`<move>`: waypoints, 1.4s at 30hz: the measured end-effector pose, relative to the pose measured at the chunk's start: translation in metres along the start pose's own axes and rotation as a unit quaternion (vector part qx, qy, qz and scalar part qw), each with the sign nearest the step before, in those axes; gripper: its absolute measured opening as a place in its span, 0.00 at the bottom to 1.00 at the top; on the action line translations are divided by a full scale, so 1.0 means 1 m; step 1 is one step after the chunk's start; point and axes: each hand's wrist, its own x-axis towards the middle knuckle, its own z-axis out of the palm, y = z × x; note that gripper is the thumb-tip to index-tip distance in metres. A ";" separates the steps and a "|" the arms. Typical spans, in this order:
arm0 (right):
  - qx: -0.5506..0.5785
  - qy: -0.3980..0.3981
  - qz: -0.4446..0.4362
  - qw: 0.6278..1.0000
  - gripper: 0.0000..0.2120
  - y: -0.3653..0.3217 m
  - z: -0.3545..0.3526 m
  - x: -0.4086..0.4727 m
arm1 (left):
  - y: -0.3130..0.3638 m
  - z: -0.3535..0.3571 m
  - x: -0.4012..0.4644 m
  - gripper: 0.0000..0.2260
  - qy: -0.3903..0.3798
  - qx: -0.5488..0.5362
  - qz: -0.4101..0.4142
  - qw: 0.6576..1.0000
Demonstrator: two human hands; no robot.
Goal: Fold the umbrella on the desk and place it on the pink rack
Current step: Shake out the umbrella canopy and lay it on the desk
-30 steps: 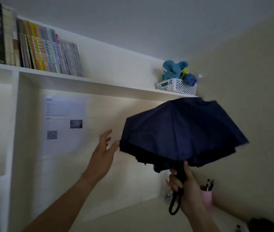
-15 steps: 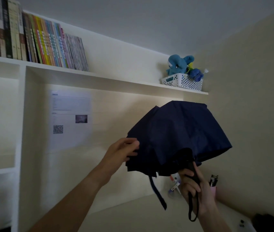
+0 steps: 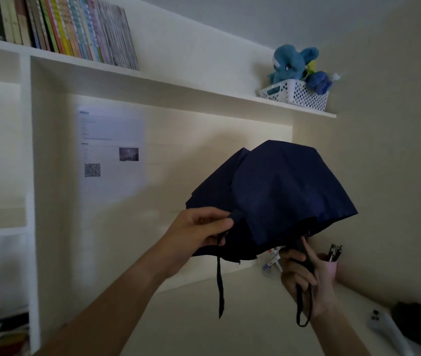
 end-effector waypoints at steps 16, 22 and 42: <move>0.098 0.390 -0.043 0.915 0.16 0.122 -0.084 -0.008 | -0.137 -0.076 -0.002 0.08 0.193 0.040 -0.316 0.928; -0.089 0.532 0.013 0.842 0.16 0.152 -0.114 -0.012 | -0.187 -0.102 -0.018 0.08 0.163 0.148 -0.368 0.903; -0.633 0.485 0.353 0.489 0.43 0.036 -0.124 0.068 | -0.204 -0.105 0.021 0.06 0.132 -0.046 -0.335 0.932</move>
